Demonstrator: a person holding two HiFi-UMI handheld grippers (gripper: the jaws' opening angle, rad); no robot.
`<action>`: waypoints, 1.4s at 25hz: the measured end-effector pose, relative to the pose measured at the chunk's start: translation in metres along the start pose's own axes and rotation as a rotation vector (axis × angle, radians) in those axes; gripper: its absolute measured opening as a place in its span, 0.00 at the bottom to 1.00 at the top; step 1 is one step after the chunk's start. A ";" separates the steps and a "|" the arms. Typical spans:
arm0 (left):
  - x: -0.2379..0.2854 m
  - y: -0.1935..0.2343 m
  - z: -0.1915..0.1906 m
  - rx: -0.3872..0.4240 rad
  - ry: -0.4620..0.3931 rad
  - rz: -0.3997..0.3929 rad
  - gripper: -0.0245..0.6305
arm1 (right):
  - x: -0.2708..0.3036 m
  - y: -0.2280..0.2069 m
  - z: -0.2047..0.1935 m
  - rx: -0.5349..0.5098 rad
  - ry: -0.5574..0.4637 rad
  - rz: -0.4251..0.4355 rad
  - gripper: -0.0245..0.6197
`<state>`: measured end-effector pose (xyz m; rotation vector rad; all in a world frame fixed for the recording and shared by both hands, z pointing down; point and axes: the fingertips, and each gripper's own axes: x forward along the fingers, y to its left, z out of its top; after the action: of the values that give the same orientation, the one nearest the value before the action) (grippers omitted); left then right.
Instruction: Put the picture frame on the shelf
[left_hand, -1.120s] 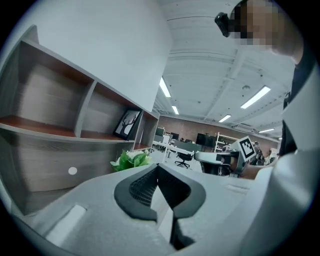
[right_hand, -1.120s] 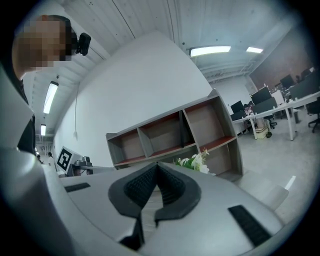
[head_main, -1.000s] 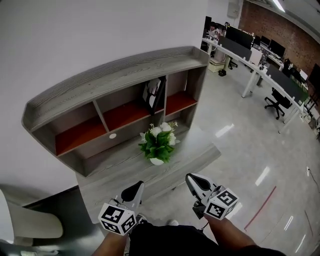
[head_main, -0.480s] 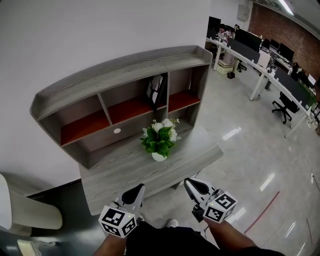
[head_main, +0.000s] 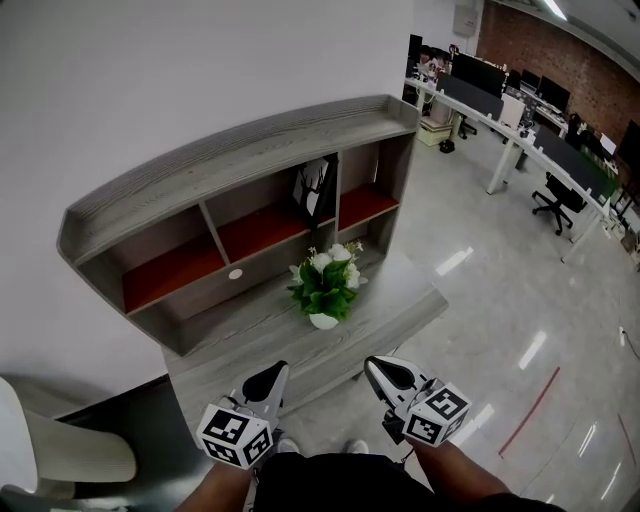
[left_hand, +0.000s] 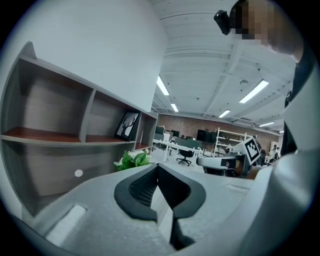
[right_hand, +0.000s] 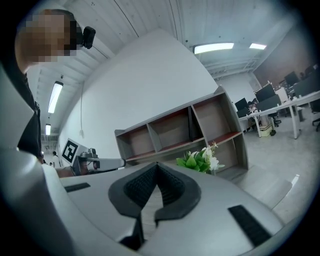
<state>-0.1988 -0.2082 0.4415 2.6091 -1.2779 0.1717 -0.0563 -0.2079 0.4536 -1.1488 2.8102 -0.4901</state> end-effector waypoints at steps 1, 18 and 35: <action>0.000 0.004 -0.001 -0.001 0.004 -0.008 0.05 | 0.003 0.002 -0.001 -0.001 0.002 -0.012 0.06; -0.003 0.047 -0.004 -0.015 -0.007 -0.063 0.05 | 0.031 0.018 -0.004 -0.012 0.015 -0.102 0.06; -0.008 0.040 -0.006 -0.006 -0.005 -0.080 0.05 | 0.029 0.023 -0.004 -0.019 0.012 -0.106 0.06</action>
<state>-0.2348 -0.2245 0.4514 2.6519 -1.1709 0.1467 -0.0931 -0.2112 0.4522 -1.3084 2.7808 -0.4802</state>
